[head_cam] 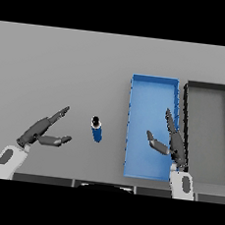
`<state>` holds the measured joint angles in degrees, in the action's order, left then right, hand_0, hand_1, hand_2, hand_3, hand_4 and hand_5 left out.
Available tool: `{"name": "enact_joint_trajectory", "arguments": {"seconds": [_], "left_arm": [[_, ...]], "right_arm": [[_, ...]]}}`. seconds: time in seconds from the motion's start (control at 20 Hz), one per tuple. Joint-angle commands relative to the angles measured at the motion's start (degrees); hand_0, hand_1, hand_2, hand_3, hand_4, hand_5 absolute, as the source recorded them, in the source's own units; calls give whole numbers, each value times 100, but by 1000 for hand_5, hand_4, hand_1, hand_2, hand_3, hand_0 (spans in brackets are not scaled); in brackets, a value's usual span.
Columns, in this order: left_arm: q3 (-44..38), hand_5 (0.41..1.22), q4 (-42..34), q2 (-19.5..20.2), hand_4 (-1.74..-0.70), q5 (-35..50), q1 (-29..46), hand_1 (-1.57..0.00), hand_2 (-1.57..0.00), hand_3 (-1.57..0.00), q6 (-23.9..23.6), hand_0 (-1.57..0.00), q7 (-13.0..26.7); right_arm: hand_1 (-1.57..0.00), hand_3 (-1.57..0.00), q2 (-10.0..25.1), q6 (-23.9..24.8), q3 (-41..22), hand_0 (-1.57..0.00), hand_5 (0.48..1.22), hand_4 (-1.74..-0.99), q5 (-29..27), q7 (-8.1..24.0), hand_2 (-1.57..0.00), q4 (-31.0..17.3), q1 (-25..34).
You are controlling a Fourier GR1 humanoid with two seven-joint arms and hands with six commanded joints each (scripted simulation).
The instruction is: Pick up the blue pipe and place it into the blue bin.
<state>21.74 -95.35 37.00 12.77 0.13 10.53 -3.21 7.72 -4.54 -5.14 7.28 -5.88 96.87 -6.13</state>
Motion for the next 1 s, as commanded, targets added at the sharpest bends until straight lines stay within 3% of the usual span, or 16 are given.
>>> {"name": "enact_joint_trajectory", "arguments": {"seconds": [0.0, 0.45, 0.75, 0.95], "left_arm": [[101, 488, -29, -49, -1076, -28, -52, 1, 1, 1, 53, 1, 82], [837, 446, 231, -860, -1117, -542, -377, 1, 1, 1, 169, 1, 122], [1015, 448, 1011, -1639, -1117, -623, -921, 1, 1, 1, 189, 1, 384], [1076, 445, 1447, -1905, -1075, -911, -1159, 1, 1, 1, 88, 1, -51]], "right_arm": [[1, 1, 58, -29, 35, 1, 606, -1239, -27, -57, 1, 29, -12], [1, 1, 3, -52, 47, 1, 617, -1272, -121, 31, 1, 108, -44], [1, 1, 12, -55, 65, 1, 605, -1274, -163, -19, 1, 289, -245], [1, 1, 38, -49, 46, 1, 598, -1267, -117, 88, 1, 320, -233]]}}
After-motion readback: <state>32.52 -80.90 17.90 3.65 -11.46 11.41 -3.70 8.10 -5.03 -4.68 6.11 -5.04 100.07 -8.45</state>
